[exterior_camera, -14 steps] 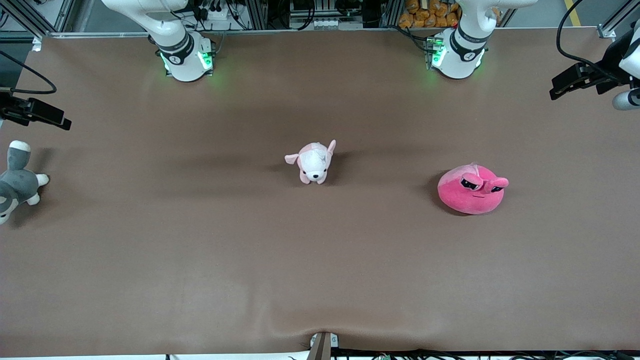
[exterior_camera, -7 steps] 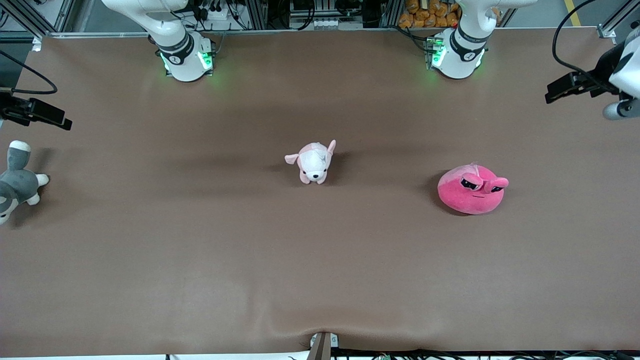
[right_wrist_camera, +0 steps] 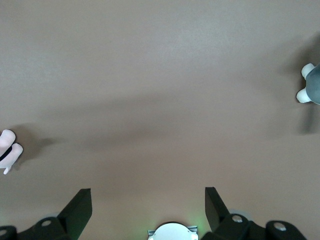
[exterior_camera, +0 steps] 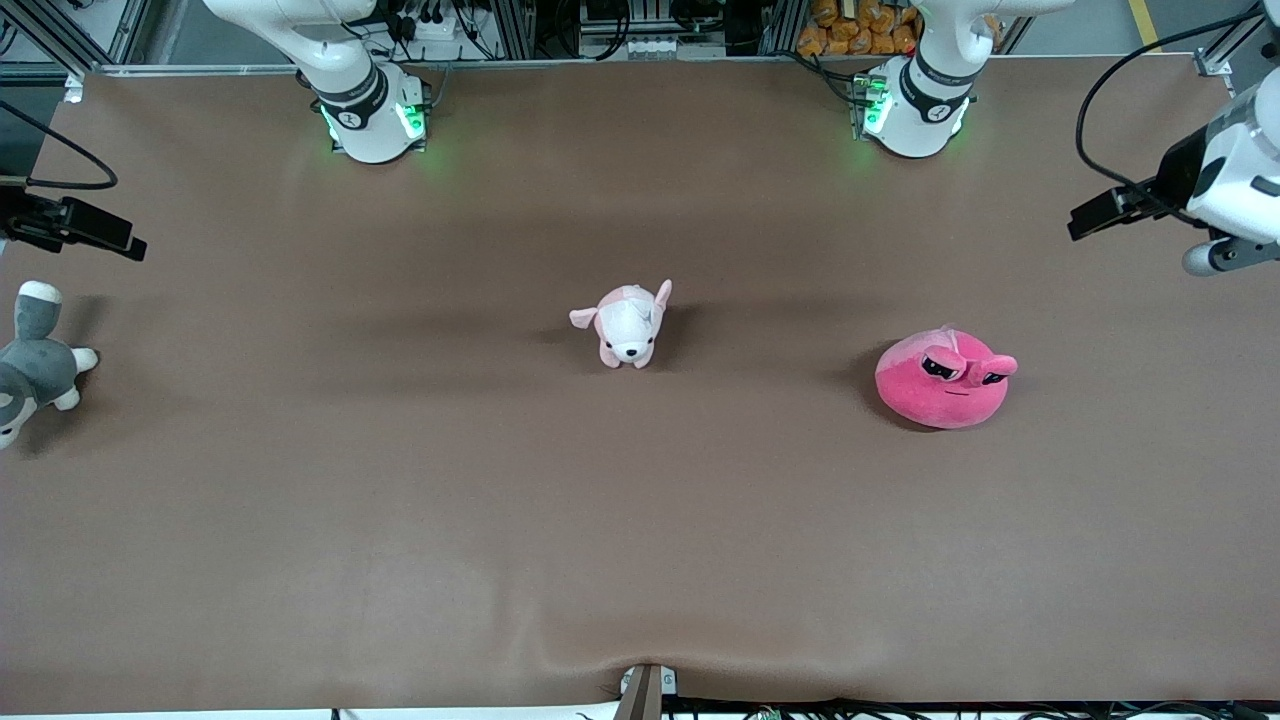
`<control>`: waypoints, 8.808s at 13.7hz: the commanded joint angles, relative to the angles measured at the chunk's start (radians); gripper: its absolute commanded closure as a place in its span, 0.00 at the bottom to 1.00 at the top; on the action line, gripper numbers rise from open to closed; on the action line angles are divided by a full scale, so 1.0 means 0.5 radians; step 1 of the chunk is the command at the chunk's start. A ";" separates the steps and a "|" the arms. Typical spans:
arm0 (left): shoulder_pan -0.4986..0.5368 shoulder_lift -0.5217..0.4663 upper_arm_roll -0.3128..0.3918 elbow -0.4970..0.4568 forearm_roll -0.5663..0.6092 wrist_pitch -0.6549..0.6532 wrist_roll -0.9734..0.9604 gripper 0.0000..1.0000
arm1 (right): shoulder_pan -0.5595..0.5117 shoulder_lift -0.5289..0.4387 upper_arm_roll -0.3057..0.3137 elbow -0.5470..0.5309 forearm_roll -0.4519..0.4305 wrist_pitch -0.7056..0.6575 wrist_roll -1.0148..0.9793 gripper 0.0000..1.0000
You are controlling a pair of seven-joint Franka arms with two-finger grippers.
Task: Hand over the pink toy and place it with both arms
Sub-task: 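Reach the left gripper down to the pink plush toy, then close the left gripper on the pink plush's ear and lift, then carry the pink plush toward the table middle with the left gripper, then hold the plush with the left gripper while the right gripper reaches it, then grasp the plush's ear with the right gripper, then open the left gripper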
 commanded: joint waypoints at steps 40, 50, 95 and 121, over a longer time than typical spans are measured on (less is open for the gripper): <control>0.210 0.762 -0.013 -0.279 -0.635 0.923 -2.285 0.91 | -0.100 0.015 0.010 -0.008 0.009 -0.059 -0.033 0.00; 0.185 0.661 -0.121 -0.025 -0.678 0.531 -2.419 1.00 | -0.042 0.018 0.020 -0.018 0.015 -0.063 -0.027 0.00; -0.622 0.897 -0.780 0.700 -1.212 1.073 -4.576 1.00 | 1.062 0.334 0.023 0.108 0.540 0.332 -0.147 0.00; -0.711 0.888 -0.780 0.697 -1.157 1.171 -4.592 1.00 | 1.253 0.411 0.020 0.105 0.402 0.729 -0.650 1.00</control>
